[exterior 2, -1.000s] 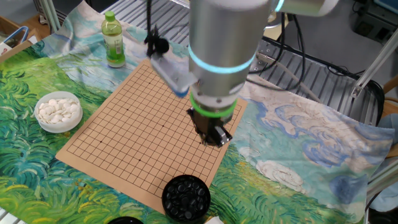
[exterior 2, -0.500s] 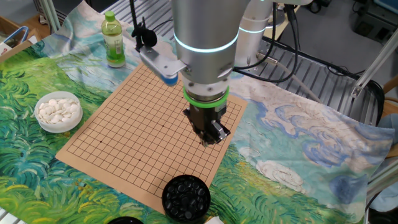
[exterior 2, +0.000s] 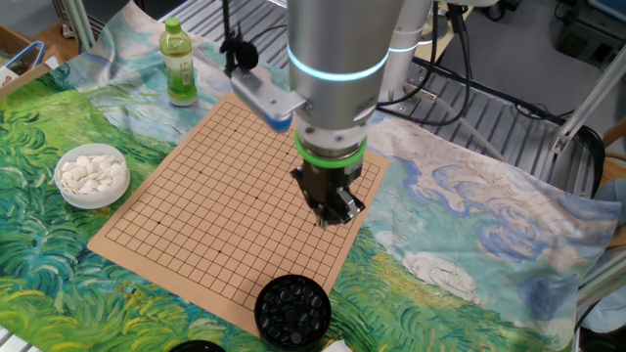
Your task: Play the first move as black on the 3-4 point in the upper right corner of the Go board
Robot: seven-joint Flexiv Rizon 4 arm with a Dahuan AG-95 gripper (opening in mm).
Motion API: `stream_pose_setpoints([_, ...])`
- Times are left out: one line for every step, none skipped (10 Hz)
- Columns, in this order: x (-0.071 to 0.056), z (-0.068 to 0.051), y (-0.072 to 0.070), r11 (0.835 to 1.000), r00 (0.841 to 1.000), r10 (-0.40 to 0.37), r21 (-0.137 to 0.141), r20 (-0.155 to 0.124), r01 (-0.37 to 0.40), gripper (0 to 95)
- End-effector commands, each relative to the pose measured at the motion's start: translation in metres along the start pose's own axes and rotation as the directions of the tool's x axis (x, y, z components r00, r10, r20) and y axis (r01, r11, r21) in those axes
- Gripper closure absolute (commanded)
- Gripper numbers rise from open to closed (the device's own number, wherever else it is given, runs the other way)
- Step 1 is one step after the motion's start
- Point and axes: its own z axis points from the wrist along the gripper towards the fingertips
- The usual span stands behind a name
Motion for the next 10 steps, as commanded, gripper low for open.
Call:
stream_pose_setpoints([0.0015,-0.0001,-0.0012,0.992,0.997,0.081,-0.098,-0.016,-0.082,95.0])
stream_pose_setpoints([0.0015,-0.0001,-0.0012,0.992,0.996,0.093,-0.086,-0.014,-0.094,95.0])
stream_pose_setpoints([0.0015,-0.0001,-0.0012,0.995,0.997,0.076,-0.062,-0.002,-0.076,95.0])
stream_pose_setpoints([0.0015,-0.0001,-0.0012,0.996,0.998,0.069,-0.058,0.000,-0.069,95.0])
stream_pose_setpoints([0.0015,-0.0001,-0.0012,0.996,0.997,0.073,-0.059,0.003,-0.073,95.0])
stream_pose_setpoints([0.0015,-0.0001,-0.0012,0.995,0.997,0.075,-0.059,0.002,-0.074,95.0])
stream_pose_setpoints([0.0015,-0.0001,-0.0012,0.996,0.997,0.072,-0.058,0.002,-0.072,95.0])
stream_pose_setpoints([0.0016,-0.0002,-0.0016,0.996,0.998,0.069,-0.055,0.004,-0.068,95.0])
stream_pose_setpoints([0.0021,-0.0006,-0.0027,0.997,0.998,0.067,-0.051,0.008,-0.066,95.0])
stream_pose_setpoints([0.0025,-0.0009,-0.0038,0.995,0.997,0.081,-0.057,0.008,-0.081,95.0])
